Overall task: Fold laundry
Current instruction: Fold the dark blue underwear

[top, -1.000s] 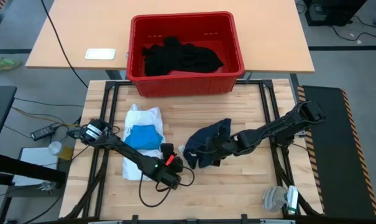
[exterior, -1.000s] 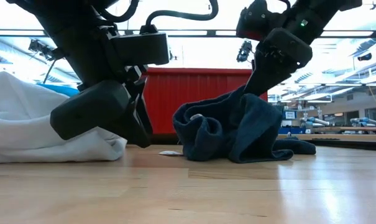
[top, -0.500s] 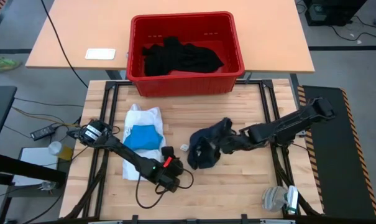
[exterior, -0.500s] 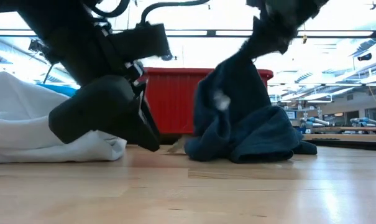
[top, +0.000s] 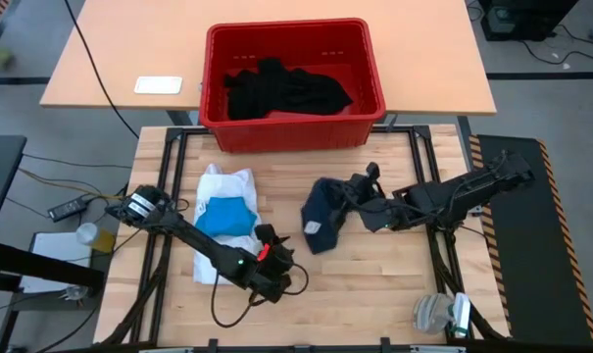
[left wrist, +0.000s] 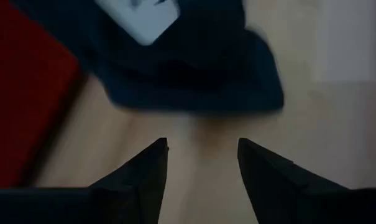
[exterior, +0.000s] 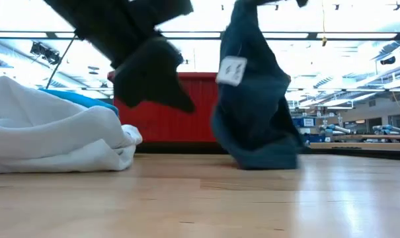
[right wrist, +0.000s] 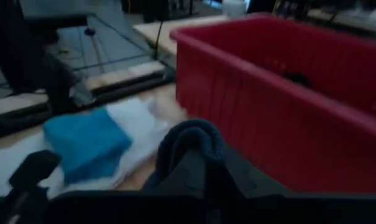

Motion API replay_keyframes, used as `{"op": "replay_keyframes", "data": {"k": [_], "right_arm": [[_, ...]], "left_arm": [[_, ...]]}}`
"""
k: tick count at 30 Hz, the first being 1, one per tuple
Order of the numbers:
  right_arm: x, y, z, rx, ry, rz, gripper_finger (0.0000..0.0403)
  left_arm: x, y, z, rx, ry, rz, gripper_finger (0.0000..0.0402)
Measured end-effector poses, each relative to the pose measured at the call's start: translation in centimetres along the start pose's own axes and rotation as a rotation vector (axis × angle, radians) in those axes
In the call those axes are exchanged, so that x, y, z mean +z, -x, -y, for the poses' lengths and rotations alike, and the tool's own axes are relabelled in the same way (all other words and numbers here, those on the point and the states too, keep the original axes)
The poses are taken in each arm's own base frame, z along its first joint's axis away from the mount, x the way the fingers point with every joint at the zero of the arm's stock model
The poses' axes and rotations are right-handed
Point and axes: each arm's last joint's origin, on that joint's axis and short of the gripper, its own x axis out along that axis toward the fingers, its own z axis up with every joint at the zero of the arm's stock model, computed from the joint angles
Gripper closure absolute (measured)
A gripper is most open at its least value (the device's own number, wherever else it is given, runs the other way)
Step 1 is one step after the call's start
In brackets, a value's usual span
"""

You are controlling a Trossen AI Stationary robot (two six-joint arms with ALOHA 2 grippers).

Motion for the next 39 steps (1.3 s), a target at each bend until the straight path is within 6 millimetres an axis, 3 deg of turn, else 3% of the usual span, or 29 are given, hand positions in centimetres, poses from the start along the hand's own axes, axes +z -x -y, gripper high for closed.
{"op": "replay_keyframes", "data": {"k": [6,12,19,22,30,35,39], "right_arm": [[4.2,0.3,-0.9,-0.030,0.064,0.066,0.0385],[7.4,1.2,-1.2,-0.110,0.188,0.049,0.0385],[8.9,0.7,-1.7,-0.162,0.210,-0.077,0.0385],[9.6,0.3,-2.5,-0.144,0.203,-0.083,0.0385],[13.1,1.9,-1.8,-0.204,0.055,0.041,0.0379],[13.8,2.2,-1.4,-0.292,-0.001,0.107,0.0385],[13.9,2.2,-1.7,-0.258,-0.066,0.112,0.0381]], "left_arm": [[1.5,0.9,-0.2,0.061,-0.085,0.106,0.0203],[1.7,2.2,0.5,0.036,-0.230,0.145,0.0203],[3.5,2.0,-0.6,0.053,-0.177,0.213,0.0203],[4.1,1.2,-1.2,0.087,-0.255,0.218,0.0203],[5.4,1.6,-2.0,0.305,-0.255,0.238,0.0203],[6.3,1.8,-2.6,0.414,-0.179,0.240,0.0203],[6.6,0.7,-3.6,0.457,-0.198,0.207,0.0203]]}}
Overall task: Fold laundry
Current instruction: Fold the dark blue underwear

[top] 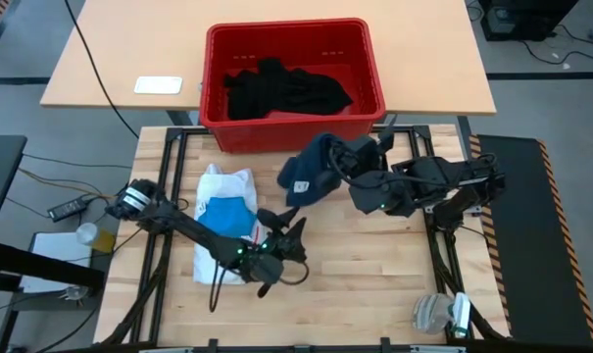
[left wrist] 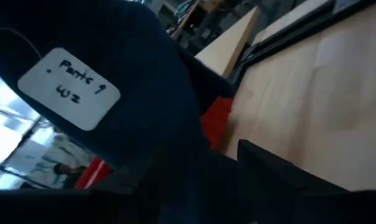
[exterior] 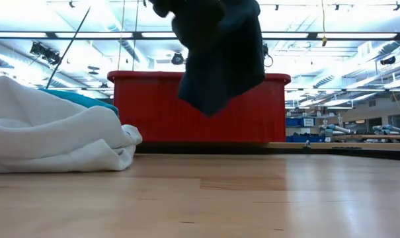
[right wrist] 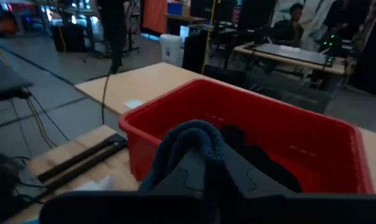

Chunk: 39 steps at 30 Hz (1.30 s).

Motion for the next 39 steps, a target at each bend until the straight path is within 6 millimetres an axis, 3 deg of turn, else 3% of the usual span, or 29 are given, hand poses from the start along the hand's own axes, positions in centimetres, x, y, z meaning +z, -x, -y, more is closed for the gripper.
{"op": "replay_keyframes", "data": {"k": [8,21,24,29,34,39], "right_arm": [[0.7,0.9,-0.2,0.025,-0.066,0.035,0.0381],[1.2,2.1,-1.4,0.067,-0.104,0.081,0.0381],[1.4,2.6,-1.6,0.078,-0.094,0.094,0.0381],[1.4,3.3,-1.8,0.069,-0.081,0.110,0.0381],[1.2,3.8,-1.8,0.042,0.023,0.119,0.0381],[0.3,4.7,-0.2,0.111,0.259,0.056,0.0380]], "left_arm": [[-0.3,-2.2,-0.7,0.061,-0.037,-0.057,0.0203],[-0.2,-3.2,-0.9,0.022,0.072,-0.022,0.0210],[-0.1,-3.2,-1.0,0.022,0.037,-0.018,0.0246],[0.4,-3.2,-1.4,0.030,0.013,0.001,0.0378],[1.2,-2.1,-1.5,-0.008,0.026,0.078,0.0398],[2.2,1.8,-2.1,-0.081,-0.008,0.161,0.0400]]}}
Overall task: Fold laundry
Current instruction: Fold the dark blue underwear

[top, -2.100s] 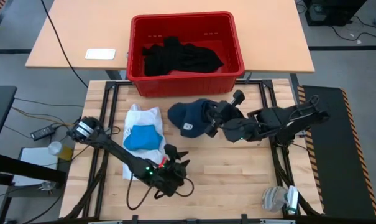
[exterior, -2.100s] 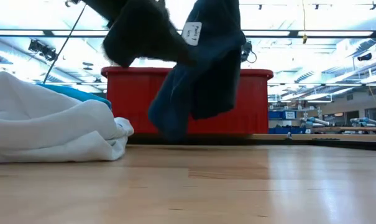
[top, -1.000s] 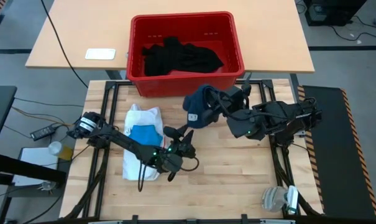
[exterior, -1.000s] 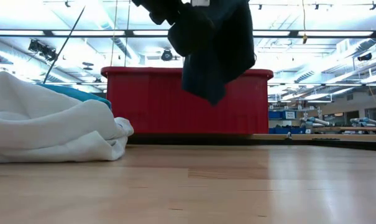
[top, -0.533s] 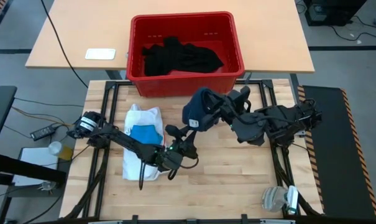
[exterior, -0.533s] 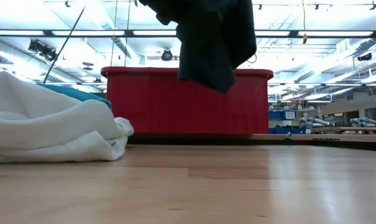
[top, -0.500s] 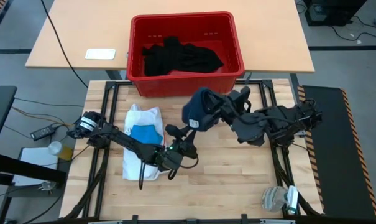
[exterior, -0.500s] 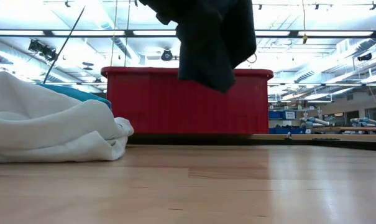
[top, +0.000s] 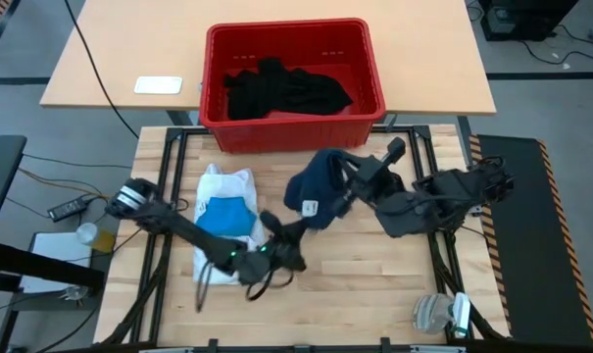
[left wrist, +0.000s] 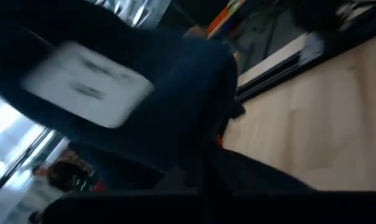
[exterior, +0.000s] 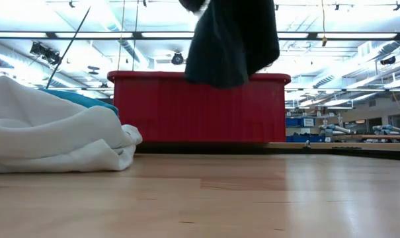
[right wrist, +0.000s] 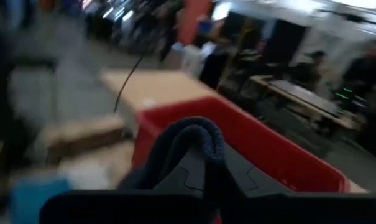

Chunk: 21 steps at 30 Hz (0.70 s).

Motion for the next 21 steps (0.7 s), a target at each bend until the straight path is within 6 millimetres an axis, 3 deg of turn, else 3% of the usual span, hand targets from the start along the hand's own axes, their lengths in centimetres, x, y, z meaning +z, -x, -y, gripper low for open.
{"op": "replay_keyframes", "data": {"k": [4,8,13,21], "right_arm": [[-2.3,1.0,1.4,0.188,0.162,-0.174,0.0380],[-4.7,1.4,1.8,0.276,0.138,-0.422,0.0380],[-7.2,2.0,-0.3,0.388,0.147,-0.586,0.0380],[-9.5,4.5,-3.4,0.695,0.206,-0.734,0.0380]], "left_arm": [[0.5,3.3,-1.2,-0.082,-0.013,0.027,0.0400],[-0.7,5.1,-3.1,-0.200,0.062,-0.003,0.0401],[-2.4,5.9,-3.8,-0.397,0.165,-0.083,0.0401],[-1.9,8.4,-4.1,-0.616,0.230,-0.035,0.0401]]}}
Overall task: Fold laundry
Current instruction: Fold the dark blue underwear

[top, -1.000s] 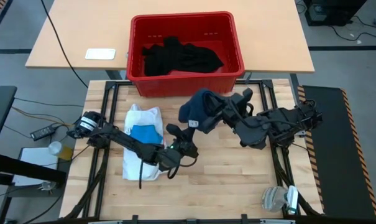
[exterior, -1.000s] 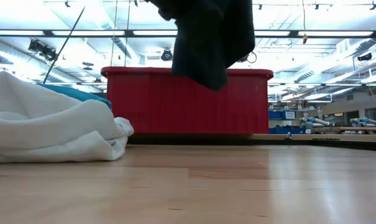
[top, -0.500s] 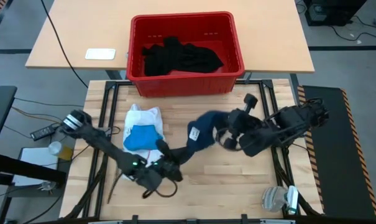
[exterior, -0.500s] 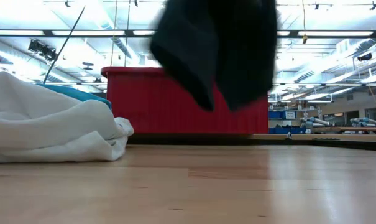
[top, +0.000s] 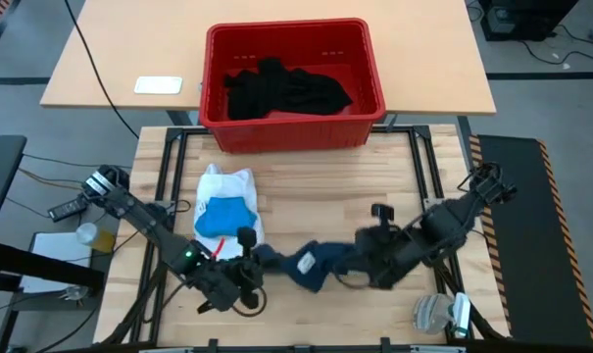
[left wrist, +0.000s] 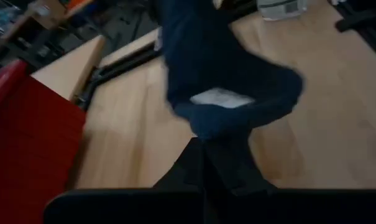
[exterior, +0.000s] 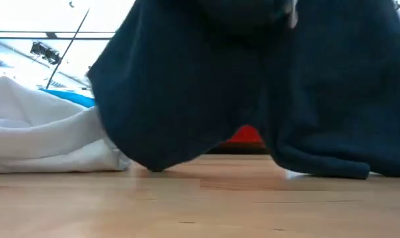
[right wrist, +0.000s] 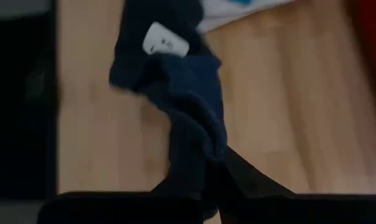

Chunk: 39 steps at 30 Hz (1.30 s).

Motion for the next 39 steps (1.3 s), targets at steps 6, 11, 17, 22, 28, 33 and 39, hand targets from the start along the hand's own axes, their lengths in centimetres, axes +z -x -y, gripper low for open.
{"op": "replay_keyframes", "data": {"k": [6,11,17,22,28,33,39], "right_arm": [[-0.9,0.3,-0.3,-0.037,0.014,-0.028,0.0382],[-1.4,-2.2,-1.0,-0.032,0.005,-0.043,0.0384],[-2.9,-8.4,-1.5,-0.007,-0.020,-0.096,0.0385],[-4.4,-12.3,-1.1,0.038,-0.053,-0.137,0.0385],[-5.3,-14.7,-0.7,0.056,-0.089,-0.128,0.0383],[-4.7,-15.0,-0.3,0.070,-0.138,-0.100,0.0384],[-4.2,-15.3,0.4,0.046,-0.228,-0.086,0.0384]], "left_arm": [[-1.5,-0.5,0.0,-0.039,0.071,-0.080,0.0401],[-6.0,-2.9,0.1,-0.012,0.112,-0.158,0.0401],[-8.9,-4.3,0.0,-0.043,0.137,-0.188,0.0401],[-9.2,-4.8,-0.4,-0.078,0.171,-0.213,0.0401],[-9.3,-4.9,-0.5,-0.082,0.137,-0.222,0.0397],[-9.0,-4.4,-0.5,-0.069,-0.001,-0.253,0.0333],[-8.3,-3.9,0.0,-0.105,-0.102,-0.218,0.0242]]}}
